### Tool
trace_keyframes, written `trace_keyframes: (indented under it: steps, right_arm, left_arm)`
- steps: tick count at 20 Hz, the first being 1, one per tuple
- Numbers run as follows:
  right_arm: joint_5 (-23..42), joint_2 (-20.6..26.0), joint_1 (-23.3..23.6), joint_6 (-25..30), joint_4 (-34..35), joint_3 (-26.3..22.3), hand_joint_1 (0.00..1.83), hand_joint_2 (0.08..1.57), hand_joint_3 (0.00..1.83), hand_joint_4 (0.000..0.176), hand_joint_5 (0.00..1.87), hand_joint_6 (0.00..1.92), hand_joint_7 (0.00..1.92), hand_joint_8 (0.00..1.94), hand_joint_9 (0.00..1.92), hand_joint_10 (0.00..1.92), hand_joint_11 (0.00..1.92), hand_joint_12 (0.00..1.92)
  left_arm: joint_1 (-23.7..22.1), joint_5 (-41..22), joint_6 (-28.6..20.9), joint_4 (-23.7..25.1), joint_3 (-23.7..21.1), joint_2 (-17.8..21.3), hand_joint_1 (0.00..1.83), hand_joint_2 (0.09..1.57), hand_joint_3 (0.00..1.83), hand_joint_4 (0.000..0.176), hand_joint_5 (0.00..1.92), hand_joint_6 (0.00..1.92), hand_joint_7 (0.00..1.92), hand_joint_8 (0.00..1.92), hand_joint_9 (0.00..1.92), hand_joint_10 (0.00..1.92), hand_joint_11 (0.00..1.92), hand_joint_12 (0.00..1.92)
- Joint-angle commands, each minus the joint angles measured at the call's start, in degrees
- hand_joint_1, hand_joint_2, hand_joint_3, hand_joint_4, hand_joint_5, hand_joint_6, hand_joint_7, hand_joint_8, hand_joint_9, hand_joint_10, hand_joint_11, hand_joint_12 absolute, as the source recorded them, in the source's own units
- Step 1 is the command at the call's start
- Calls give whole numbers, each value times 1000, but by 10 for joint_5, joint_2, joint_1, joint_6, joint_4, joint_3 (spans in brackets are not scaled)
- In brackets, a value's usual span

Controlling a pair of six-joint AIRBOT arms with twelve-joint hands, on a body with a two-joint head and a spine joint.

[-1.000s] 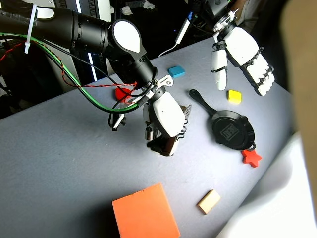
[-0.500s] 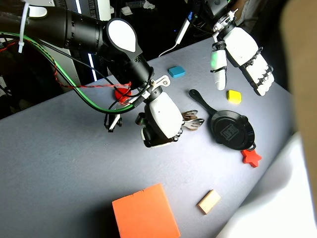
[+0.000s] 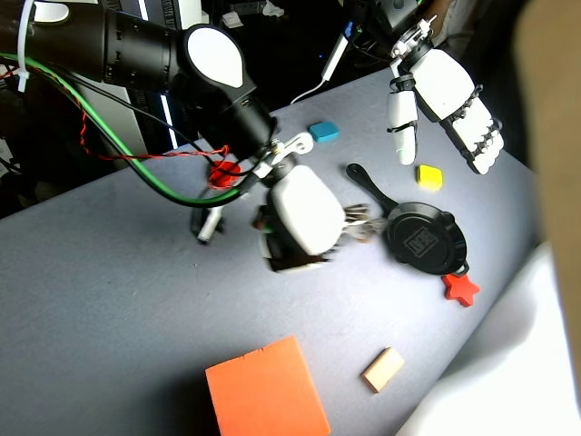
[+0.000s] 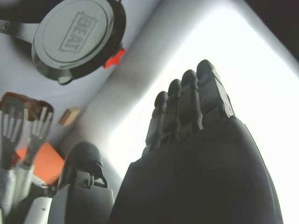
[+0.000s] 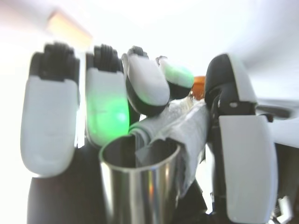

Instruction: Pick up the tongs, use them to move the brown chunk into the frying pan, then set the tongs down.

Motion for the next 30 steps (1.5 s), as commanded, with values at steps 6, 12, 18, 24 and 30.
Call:
trace_keyframes:
  steps: [6,12,18,24,30]
  right_arm:
    - [69,-54,5,17,-26,81,849,1426,0,176,1299,1921,1541,1941,1645,1921,1662,1921]
    - [140,-107,-19,46,-26,178,856,1445,1,176,1263,1921,1502,1941,1620,1921,1660,1921]
    - [152,-123,-40,33,-31,199,805,1436,0,176,1264,1921,1473,1941,1590,1921,1609,1921]
    - [139,-122,-46,21,-35,198,482,1460,0,0,1022,1559,1293,1720,1360,1921,1355,1921]
    - [132,-120,-48,17,-46,198,401,1401,1,0,945,770,1242,1148,1211,1625,1099,1921]
  left_arm:
    - [-7,-41,0,41,19,3,0,1210,0,0,36,9,51,11,22,8,17,8]
    - [-9,-41,-2,40,29,1,0,1223,3,0,17,2,31,2,0,0,0,0]
    - [-9,-41,-2,40,28,1,0,1219,0,0,17,5,40,4,12,3,0,0]
    - [-11,-42,-4,40,28,1,0,1219,0,0,18,6,47,8,24,9,0,0]
    - [-11,-42,-4,40,27,1,0,1218,0,0,18,5,39,4,12,5,0,0]
